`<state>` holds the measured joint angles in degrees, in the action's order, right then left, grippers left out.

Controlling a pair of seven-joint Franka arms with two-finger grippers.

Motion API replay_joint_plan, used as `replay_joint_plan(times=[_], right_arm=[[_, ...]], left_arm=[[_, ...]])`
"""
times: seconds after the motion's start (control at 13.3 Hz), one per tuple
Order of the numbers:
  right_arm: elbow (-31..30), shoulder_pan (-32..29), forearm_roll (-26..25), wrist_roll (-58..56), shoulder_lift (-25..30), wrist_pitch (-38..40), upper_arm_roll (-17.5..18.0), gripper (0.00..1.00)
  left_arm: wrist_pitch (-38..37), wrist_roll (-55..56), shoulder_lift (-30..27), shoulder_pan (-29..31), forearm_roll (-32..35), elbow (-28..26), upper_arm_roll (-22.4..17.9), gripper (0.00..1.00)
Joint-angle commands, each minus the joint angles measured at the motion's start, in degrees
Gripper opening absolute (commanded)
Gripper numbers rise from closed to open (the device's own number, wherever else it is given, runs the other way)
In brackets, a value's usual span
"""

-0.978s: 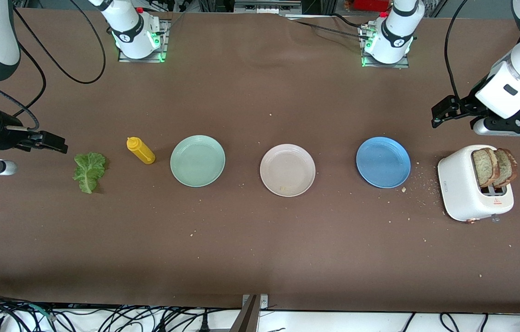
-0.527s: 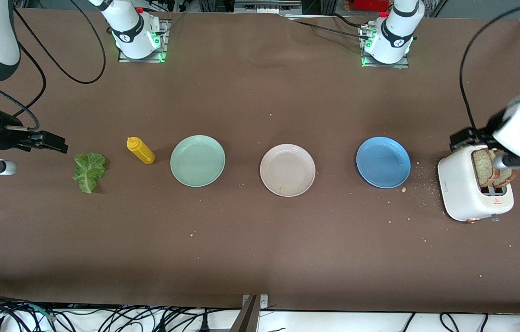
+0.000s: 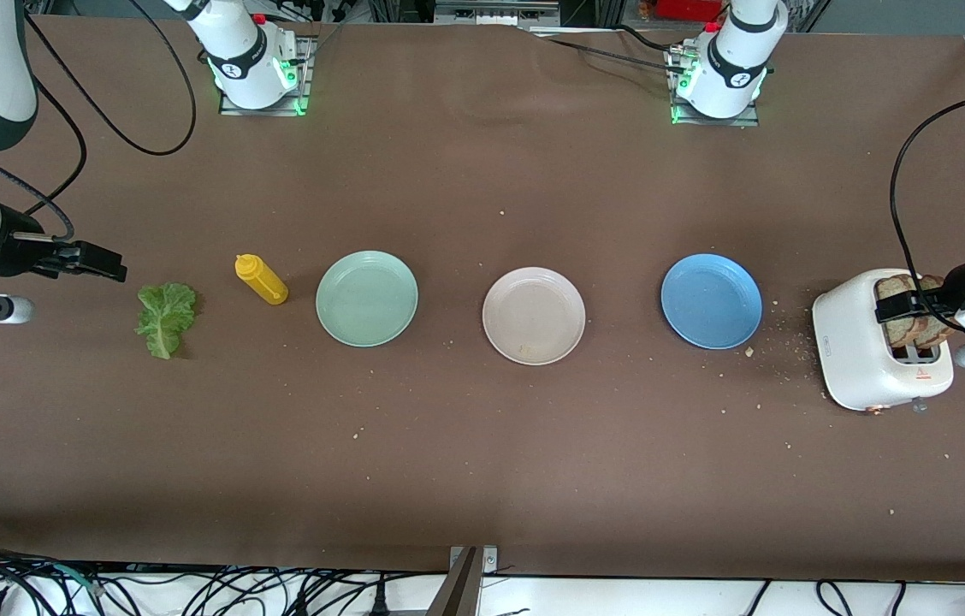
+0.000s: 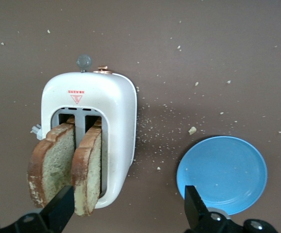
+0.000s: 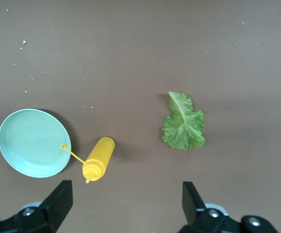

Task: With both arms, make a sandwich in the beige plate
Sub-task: 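Lower the left gripper into the toaster and grasp a bread slice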

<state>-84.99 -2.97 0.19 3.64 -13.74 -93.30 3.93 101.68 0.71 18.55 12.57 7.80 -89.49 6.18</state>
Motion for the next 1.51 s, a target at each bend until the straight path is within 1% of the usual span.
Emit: replay_joint_plan(times=[0.0,0.15,0.3,0.6,0.68,0.83,0.9,0.98,1.13,1.43], right_arm=[[-0.44,-0.28,-0.71,-0.83,0.65,0.48,0.12,1.00],[-0.44,-0.28,-0.71,-0.83,0.65,0.57,0.12,1.00],[-0.44,-0.28,-0.71,-0.83,0.65,0.57,0.12,1.00],[-0.44,-0.28,-0.71,-0.83,0.74,0.57,0.12,1.00],[-0.44,-0.28,-0.71,-0.83,0.74,0.57,0.12,1.00],[-0.44,-0.28,-0.71,-0.83,0.74,0.57,0.12,1.00],[-0.44,-0.28,-0.71,-0.83,0.74,0.57,0.12,1.00],[-0.44,-0.28,-0.71,-0.83,0.74,0.57,0.12,1.00],[-0.44,-0.28,-0.71,-0.83,0.74,0.57,0.12,1.00],[-0.44,-0.28,-0.71,-0.83,0.65,0.57,0.12,1.00]], left_arm=[[0.19,-1.06,0.35,0.26,4.06,-1.12,0.41,1.00],[1.32,-1.06,0.35,0.87,5.38,-2.88,0.41,1.00],[3.17,-1.23,0.18,2.53,5.38,-5.42,0.50,1.00],[6.69,-1.85,-0.18,3.86,5.38,-9.56,0.50,1.00],[6.52,-1.85,-0.35,4.04,5.38,-10.87,0.50,0.88],[6.43,-1.76,-0.88,3.95,5.47,-11.94,0.50,0.33],[6.43,-1.67,-0.88,3.86,5.47,-11.68,0.59,0.10],[6.34,-1.59,-0.88,3.86,5.56,-11.50,0.67,0.00],[5.99,-1.59,-1.58,3.77,8.00,-11.24,0.94,0.00],[2.39,-3.59,-6.49,3.86,8.46,-10.80,0.85,0.00]])
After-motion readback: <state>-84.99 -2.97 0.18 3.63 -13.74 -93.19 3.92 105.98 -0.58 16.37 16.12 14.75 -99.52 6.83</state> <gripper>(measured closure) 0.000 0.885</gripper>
